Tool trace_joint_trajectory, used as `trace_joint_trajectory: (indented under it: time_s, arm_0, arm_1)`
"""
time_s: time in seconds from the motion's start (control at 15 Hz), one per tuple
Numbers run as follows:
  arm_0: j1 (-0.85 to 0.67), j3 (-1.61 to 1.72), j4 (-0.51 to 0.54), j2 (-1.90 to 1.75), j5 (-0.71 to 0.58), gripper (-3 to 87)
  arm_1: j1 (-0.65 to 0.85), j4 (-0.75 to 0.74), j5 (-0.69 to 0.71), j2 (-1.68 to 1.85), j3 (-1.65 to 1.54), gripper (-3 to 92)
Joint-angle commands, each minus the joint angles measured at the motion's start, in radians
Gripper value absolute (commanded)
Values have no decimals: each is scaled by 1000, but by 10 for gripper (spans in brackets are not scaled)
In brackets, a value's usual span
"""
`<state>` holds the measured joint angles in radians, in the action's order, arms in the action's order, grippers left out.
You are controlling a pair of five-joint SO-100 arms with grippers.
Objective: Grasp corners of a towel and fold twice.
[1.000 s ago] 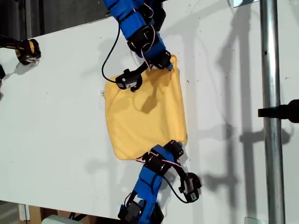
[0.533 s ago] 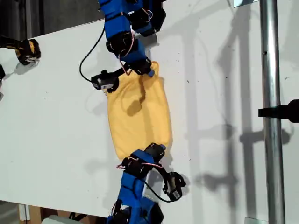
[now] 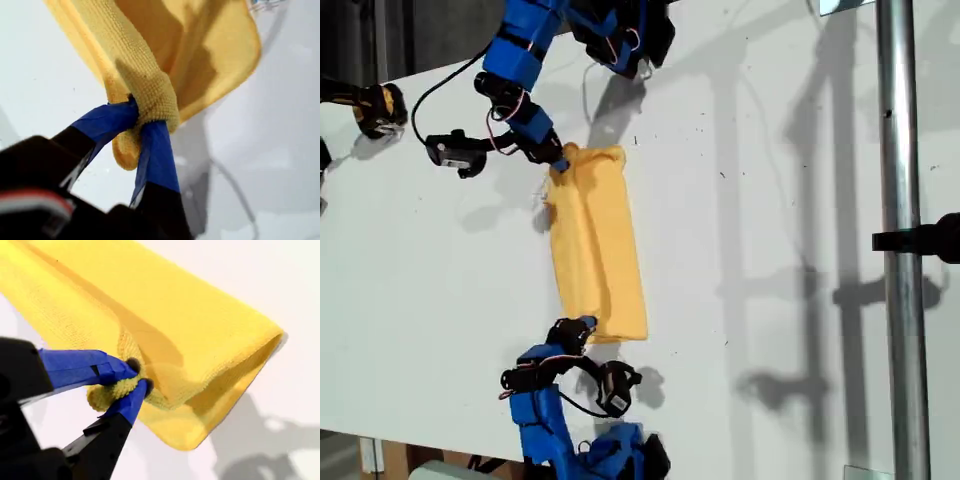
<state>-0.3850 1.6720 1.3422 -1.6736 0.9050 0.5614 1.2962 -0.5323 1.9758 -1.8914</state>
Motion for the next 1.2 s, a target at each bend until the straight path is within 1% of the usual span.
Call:
trace_joint_trajectory:
  time_s: [0.0,0.2,0.4,0.53,0.73,0.87,1.0,1.13]
  arm_0:
    - [-114,-5,-15,-52,-60,-12]
    - [-230,2,-35,-63,-120,-12]
    - [-311,6,-51,-77,-158,-12]
    - [-350,6,-66,-87,-178,-12]
    - [-387,9,-97,-107,-207,-12]
    - [-407,8,-104,-115,-224,-12]
    - [-403,26,-104,-130,-233,-12]
    - [-371,67,-104,-149,-222,-12]
  arm_1:
    - [110,-127,81,-60,35,-1]
    - [216,-192,137,-276,204,-1]
    - [304,-210,160,-476,453,-1]
    - [342,-213,163,-541,584,-1]
    - [351,-270,150,-472,591,-1]
    - [336,-275,147,-436,558,-1]
    - [319,-259,132,-374,454,-1]
    - [284,-199,101,-322,377,-1]
